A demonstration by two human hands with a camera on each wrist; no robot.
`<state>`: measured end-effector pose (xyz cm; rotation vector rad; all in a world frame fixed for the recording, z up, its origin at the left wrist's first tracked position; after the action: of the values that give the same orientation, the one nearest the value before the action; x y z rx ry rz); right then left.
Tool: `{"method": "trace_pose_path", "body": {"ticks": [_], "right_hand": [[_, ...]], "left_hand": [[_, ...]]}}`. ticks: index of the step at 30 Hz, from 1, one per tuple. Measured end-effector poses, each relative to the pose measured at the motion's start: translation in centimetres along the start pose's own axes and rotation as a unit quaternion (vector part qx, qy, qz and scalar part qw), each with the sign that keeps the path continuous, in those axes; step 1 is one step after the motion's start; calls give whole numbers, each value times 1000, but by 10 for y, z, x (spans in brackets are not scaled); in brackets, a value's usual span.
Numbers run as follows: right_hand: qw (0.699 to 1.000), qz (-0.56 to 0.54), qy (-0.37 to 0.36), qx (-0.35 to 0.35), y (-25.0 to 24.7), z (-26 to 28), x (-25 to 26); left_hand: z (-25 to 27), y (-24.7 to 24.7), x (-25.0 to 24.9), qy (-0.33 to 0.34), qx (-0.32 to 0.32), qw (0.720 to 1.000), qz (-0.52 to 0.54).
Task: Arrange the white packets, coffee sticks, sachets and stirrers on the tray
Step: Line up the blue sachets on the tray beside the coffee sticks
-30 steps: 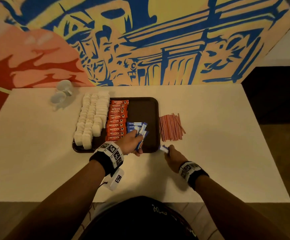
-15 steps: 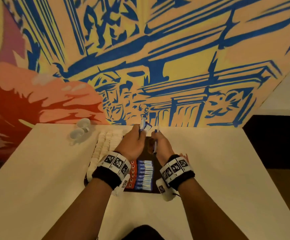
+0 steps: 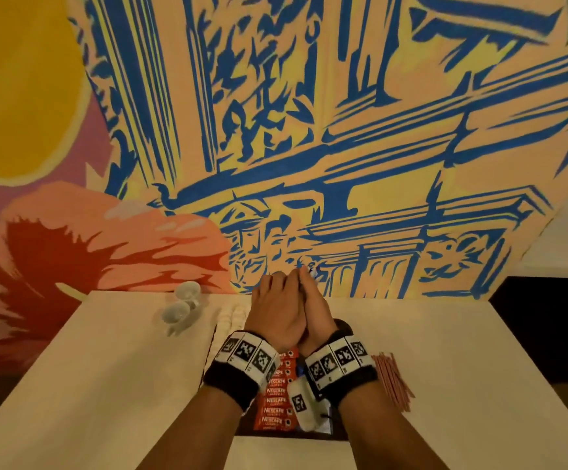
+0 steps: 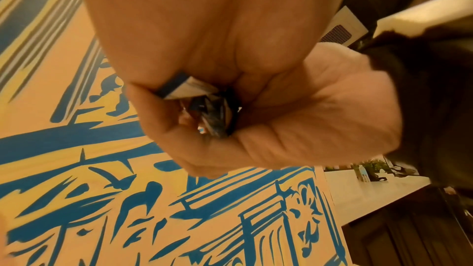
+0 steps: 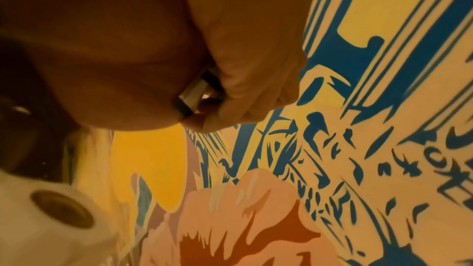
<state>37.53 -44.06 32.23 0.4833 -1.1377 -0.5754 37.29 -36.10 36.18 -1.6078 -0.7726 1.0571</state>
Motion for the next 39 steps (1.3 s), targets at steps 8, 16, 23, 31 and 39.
{"method": "trace_pose_path", "body": {"ticks": [8, 16, 23, 31, 39], "right_hand": [[999, 23, 3, -30, 8, -12, 3], [991, 103, -39, -69, 18, -18, 19], [988, 98, -94, -75, 33, -4, 35], [982, 94, -144, -83, 41, 3, 39], [978, 95, -171, -73, 49, 6, 40]], "left_hand": [[0, -1, 20, -5, -29, 1000, -6], [-10, -12, 33, 8, 16, 998, 63], [-17, -23, 49, 47, -25, 965, 258], [-10, -36, 62, 50, -67, 896, 437], [-10, -41, 73, 13, -65, 855, 514]]}}
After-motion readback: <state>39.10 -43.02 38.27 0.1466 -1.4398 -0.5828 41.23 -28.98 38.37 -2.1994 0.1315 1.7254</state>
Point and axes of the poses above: each hand's wrist, its own z-axis away from the middle knuckle, its own y-axis out of the palm, x = y × z, the point moved 1 cm from there along -z, towards the middle knuckle, and after that the axes turned 1 degree about -y, right-handed, at the moved point
